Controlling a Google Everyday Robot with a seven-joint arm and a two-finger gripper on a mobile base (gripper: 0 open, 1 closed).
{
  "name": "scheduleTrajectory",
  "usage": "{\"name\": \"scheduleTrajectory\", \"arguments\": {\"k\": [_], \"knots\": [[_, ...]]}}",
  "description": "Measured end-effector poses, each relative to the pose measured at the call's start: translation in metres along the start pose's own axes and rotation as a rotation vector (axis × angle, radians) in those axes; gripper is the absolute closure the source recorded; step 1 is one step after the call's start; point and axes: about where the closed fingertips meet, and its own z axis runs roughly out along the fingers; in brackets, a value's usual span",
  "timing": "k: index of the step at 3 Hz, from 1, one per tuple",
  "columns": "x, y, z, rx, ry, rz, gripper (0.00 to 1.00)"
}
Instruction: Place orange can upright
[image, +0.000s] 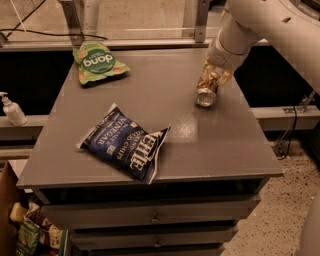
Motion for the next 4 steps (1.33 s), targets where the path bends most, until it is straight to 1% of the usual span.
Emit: {"name": "scheduleTrajectory", "arguments": {"k": [1, 2, 3, 4], "knots": [[0.002, -0.001, -0.005, 0.000, 0.000, 0.000, 0.82], [0.002, -0.002, -0.005, 0.000, 0.000, 0.000, 0.58], [-0.001, -0.003, -0.001, -0.011, -0.002, 0.012, 0.36], [-0.010, -0.007, 0.010, -0.046, -0.011, 0.041, 0.12]]}}
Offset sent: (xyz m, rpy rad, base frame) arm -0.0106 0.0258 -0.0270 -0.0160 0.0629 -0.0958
